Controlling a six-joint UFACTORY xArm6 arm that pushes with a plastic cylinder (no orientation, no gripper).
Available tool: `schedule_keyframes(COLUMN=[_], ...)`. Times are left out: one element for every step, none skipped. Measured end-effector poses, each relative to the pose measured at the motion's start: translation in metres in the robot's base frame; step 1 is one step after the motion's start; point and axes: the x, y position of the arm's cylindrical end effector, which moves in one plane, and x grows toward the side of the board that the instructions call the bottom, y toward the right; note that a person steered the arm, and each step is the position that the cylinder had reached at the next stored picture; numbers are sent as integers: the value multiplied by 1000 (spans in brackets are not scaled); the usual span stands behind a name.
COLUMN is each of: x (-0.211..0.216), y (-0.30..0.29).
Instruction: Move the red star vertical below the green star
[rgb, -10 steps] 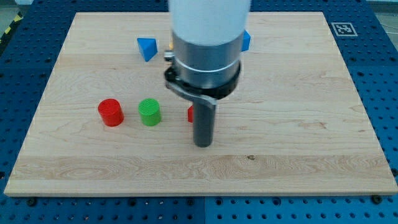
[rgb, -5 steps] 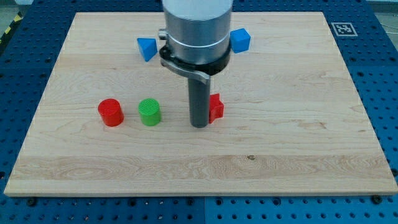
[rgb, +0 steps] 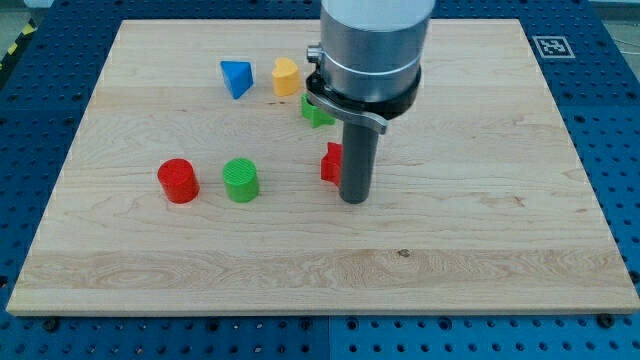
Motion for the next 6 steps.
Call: schedule_keyframes(x=[-8, -13, -13, -17, -30, -39], y=[-9, -9, 5, 6, -1, -7])
